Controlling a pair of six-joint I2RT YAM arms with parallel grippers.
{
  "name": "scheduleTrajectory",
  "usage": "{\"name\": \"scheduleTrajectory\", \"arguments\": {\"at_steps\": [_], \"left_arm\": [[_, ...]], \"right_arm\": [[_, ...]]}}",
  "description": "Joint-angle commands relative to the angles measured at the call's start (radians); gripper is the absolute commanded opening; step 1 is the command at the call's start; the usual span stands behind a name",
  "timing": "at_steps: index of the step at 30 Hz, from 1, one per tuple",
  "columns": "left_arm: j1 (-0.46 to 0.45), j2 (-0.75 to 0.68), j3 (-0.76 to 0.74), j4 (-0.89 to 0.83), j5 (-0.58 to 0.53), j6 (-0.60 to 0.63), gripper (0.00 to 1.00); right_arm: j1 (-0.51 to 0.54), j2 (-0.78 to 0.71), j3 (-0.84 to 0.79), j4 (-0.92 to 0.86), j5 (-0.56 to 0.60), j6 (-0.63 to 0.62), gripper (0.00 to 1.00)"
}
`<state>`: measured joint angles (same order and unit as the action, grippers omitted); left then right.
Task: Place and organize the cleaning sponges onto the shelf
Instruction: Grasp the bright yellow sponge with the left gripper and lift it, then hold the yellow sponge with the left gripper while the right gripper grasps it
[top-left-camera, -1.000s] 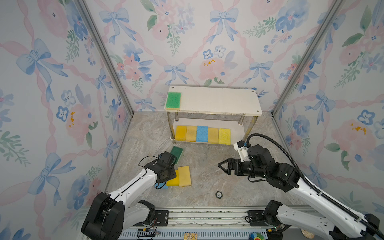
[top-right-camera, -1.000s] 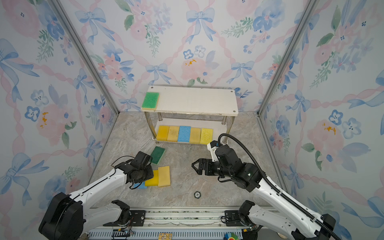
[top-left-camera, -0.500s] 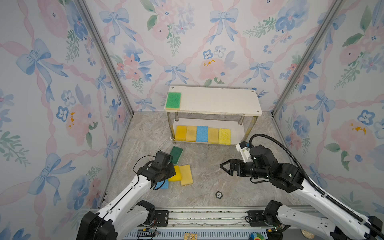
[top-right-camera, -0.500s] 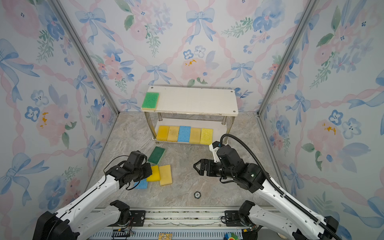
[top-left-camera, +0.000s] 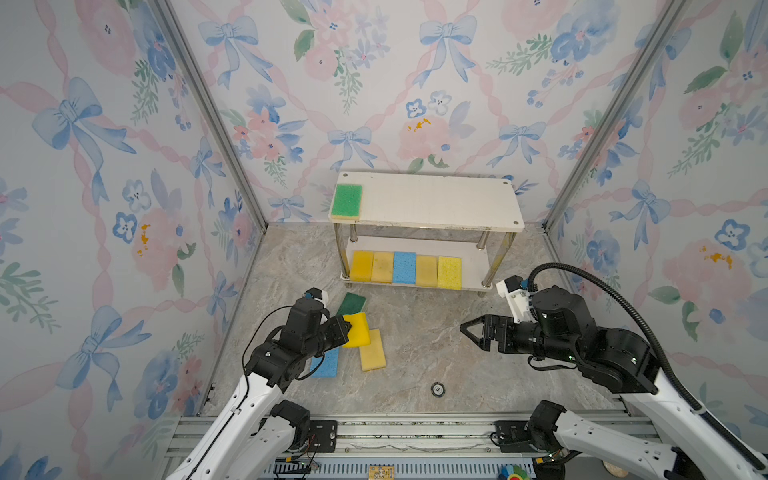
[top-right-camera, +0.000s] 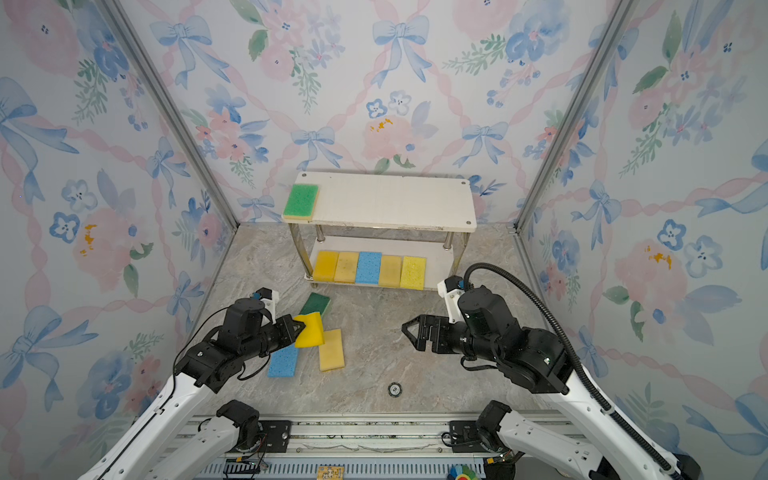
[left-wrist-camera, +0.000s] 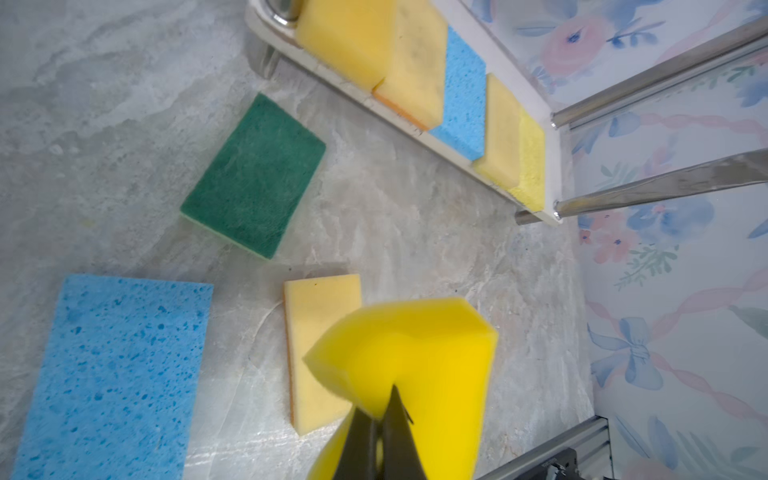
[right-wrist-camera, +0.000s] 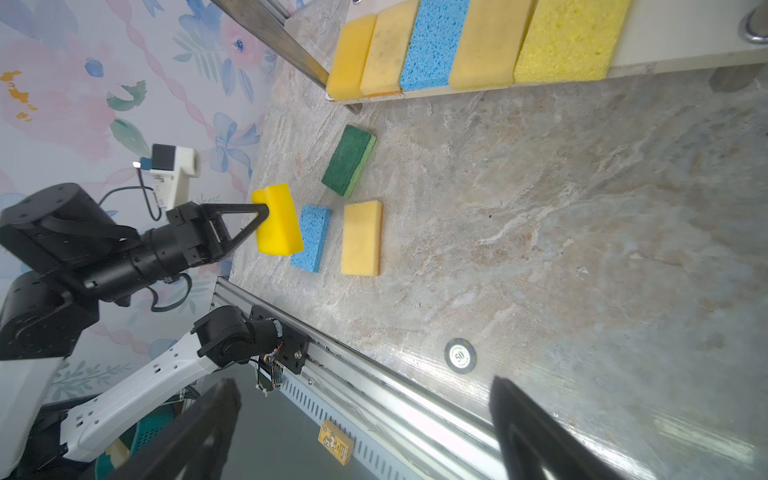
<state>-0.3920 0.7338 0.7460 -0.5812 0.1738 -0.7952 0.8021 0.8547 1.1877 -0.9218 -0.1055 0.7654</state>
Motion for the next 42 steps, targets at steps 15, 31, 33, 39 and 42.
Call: {"name": "scheduleTrajectory", "arguments": {"at_steps": [15, 31, 33, 39, 42], "left_arm": [[0.002, 0.272, 0.449, 0.132, 0.212, 0.036, 0.0], [-0.071, 0.311, 0.464, 0.225, 0.165, -0.098, 0.0], [-0.073, 0.311, 0.469, 0.224, 0.167, -0.102, 0.0], [-0.075, 0.297, 0.479, 0.224, 0.164, -0.101, 0.0], [-0.075, 0.292, 0.48, 0.223, 0.157, -0.104, 0.0]], "right_arm": [[-0.084, 0.338, 0.316, 0.335, -0.373, -0.255, 0.96], [0.009, 0.565, 0.477, 0.335, -0.307, -0.25, 0.62], [0.017, 0.582, 0.489, 0.321, -0.295, -0.253, 0.62], [0.028, 0.591, 0.492, 0.278, -0.225, -0.25, 0.57], [0.029, 0.583, 0.489, 0.263, -0.19, -0.251, 0.53]]}}
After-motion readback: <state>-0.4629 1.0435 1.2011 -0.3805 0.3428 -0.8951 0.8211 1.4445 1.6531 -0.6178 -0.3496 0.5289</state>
